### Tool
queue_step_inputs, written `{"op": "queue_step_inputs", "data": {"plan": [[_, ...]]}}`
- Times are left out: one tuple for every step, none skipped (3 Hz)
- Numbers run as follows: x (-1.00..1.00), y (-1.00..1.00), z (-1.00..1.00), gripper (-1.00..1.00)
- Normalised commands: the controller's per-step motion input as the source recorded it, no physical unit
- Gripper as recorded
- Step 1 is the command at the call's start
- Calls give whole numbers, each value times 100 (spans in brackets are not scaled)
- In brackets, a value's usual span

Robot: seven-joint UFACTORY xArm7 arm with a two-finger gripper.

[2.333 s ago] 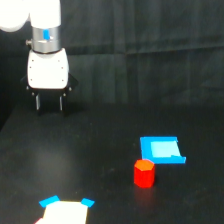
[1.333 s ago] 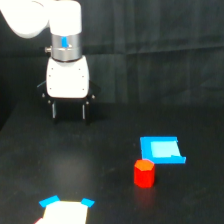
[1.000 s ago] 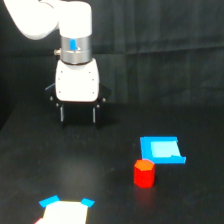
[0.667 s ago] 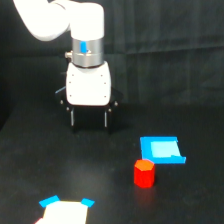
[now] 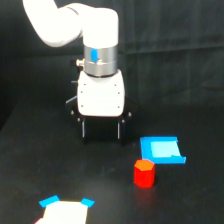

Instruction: Pick up the red object from the table

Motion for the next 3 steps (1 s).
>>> {"op": "queue_step_inputs", "data": {"plan": [[100, -77, -10, 29], [97, -93, -4, 100], [67, -100, -39, 55]]}}
